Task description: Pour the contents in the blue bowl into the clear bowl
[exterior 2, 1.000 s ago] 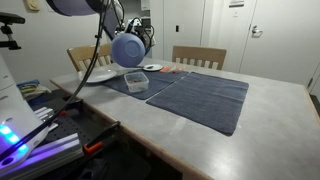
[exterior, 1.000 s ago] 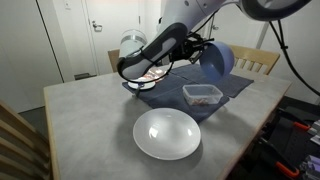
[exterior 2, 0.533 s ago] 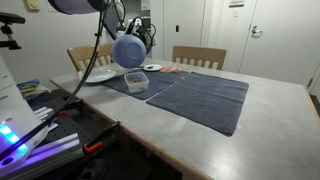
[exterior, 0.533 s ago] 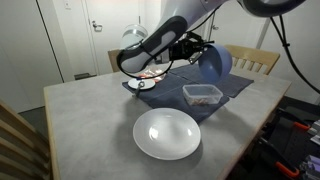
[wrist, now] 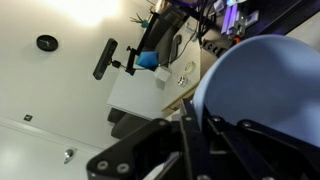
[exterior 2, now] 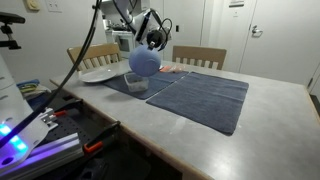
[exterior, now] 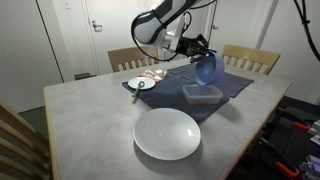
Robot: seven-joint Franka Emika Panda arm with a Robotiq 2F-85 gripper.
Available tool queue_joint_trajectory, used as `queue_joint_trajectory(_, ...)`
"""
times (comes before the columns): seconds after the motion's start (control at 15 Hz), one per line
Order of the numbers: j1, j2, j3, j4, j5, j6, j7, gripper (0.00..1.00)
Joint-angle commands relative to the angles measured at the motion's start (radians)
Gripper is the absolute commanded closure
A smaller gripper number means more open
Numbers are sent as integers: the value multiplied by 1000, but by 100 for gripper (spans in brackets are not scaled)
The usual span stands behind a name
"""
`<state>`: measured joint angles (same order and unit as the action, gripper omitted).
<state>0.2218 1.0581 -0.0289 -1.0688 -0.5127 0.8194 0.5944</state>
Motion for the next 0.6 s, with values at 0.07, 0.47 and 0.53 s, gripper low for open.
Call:
queue_joint_trajectory(0.07, -37, -271, -24, -268, 36, 174, 13, 98)
queue_joint_trajectory(0.47, -134, -528, -33, -517, 119, 483, 10, 98)
queue_joint_trajectory(0.53, -151, -564, -40, -562, 124, 549, 11, 98)
